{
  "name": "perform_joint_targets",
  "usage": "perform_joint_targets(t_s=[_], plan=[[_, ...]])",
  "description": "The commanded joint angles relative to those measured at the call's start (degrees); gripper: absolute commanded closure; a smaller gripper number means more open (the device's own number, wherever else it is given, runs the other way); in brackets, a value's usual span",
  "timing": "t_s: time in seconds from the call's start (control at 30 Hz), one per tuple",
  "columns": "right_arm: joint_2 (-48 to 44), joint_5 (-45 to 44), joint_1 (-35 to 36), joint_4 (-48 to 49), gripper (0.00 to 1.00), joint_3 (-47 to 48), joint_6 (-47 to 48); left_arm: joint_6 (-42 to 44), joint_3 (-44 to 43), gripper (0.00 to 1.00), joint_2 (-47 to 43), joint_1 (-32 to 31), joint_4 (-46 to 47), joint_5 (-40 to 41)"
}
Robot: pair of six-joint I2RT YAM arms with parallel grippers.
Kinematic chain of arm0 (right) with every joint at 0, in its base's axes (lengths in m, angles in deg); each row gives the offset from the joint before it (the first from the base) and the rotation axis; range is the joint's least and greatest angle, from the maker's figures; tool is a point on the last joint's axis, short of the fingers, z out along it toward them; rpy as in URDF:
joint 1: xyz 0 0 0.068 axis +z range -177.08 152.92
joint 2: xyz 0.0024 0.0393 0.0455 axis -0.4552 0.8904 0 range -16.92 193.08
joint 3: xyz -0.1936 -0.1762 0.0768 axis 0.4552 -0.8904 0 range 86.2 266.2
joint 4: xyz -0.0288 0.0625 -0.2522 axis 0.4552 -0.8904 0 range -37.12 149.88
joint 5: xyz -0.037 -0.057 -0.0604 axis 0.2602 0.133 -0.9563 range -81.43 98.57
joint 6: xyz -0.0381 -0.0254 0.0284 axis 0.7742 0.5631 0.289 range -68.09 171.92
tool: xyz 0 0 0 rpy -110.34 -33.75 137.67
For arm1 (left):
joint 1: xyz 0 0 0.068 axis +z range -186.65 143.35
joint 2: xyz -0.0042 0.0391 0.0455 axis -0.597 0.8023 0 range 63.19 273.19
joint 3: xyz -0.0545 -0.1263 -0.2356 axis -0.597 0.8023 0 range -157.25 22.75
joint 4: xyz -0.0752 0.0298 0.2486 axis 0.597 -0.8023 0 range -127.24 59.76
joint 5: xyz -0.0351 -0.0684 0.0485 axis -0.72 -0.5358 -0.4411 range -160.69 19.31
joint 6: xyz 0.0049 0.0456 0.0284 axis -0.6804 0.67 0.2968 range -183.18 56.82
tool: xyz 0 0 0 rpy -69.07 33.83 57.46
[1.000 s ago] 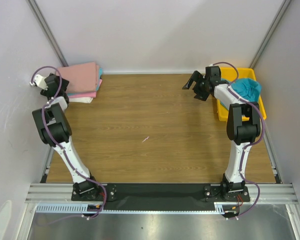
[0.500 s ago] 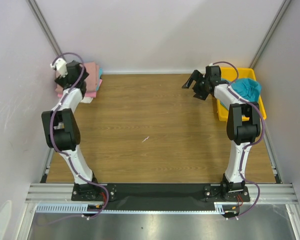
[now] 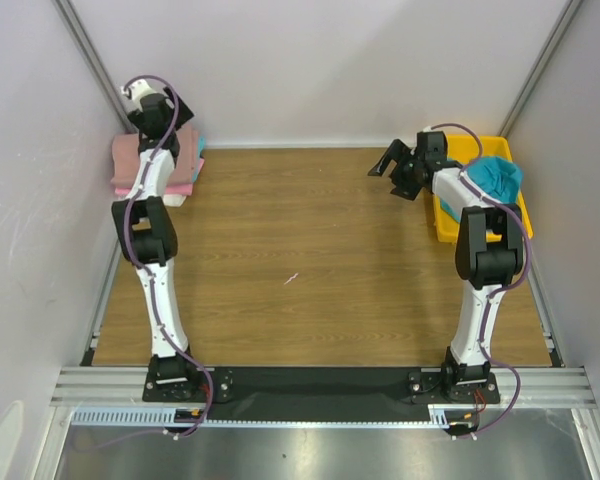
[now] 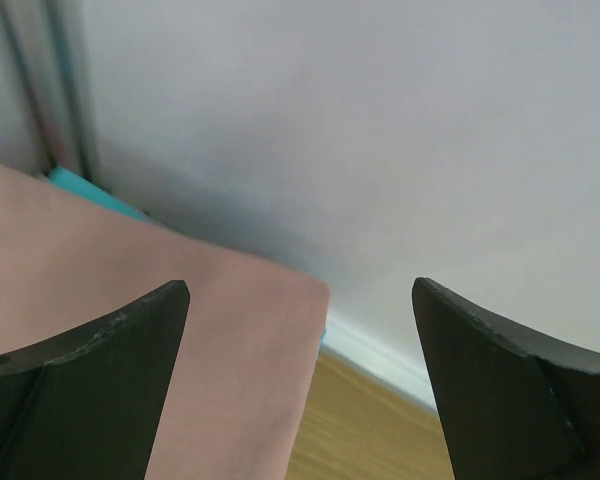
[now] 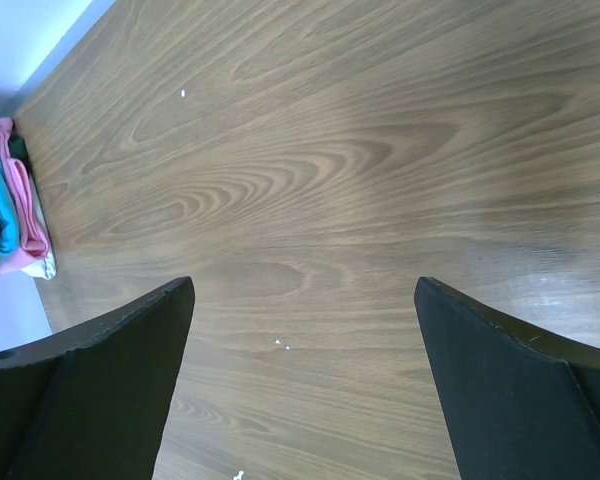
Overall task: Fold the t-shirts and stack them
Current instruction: Neatly place the folded tshirt to the corner
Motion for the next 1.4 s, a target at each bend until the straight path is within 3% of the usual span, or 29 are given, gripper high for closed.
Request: perform_joint_targets(t_s=[0.0, 0.27, 0.43, 0.57, 0.67, 0.87, 1.03, 1.2, 1.37], plan=[[-0.37, -0.67, -0.46, 1.42, 0.00, 0.24, 0.22, 1.34, -1.31, 0.00, 3.02, 0.24, 4.12, -8.35], [-0.28, -1.19, -0.38, 0.72, 0.00, 2.26, 0.12, -8.07, 5.64, 0.00, 4.61, 1.91, 10.55, -13.73], [-1.95, -1.46, -0.46, 1.06, 0.00, 3.05, 0.83, -4.49, 6.44, 0.00, 0.75, 2.36, 10.74, -16.46], [-4.58, -1.98, -0.20, 1.24, 0.00, 3.58, 2.23, 1.76, 12.74, 0.00, -8.64, 1.65, 12.39, -17.25], [-8.88, -2.33, -0.29, 0.10, 0.00, 3.93, 5.30, 5.09, 26.95, 0.00, -22.94, 1.74, 14.69, -18.30], [-16.27, -7.85, -0.55, -4.30, 0.00, 4.81, 9.00, 10.11, 40.70, 0.00, -42.13, -0.19, 7.49, -19.54], [-25.06, -12.26, -0.55, -2.10, 0.00, -1.59, 10.67, 10.64, 52.74, 0.00, -58.64, -4.31, 1.78, -18.75], [-34.72, -17.01, 1.29, -3.59, 0.00, -9.67, 10.58, 12.84, 62.57, 0.00, -69.55, -10.02, -5.25, -19.53], [-48.58, -21.93, 4.19, 0.27, 0.00, -27.16, 9.80, 10.83, 75.65, 0.00, -85.78, -11.88, -12.29, -20.06]])
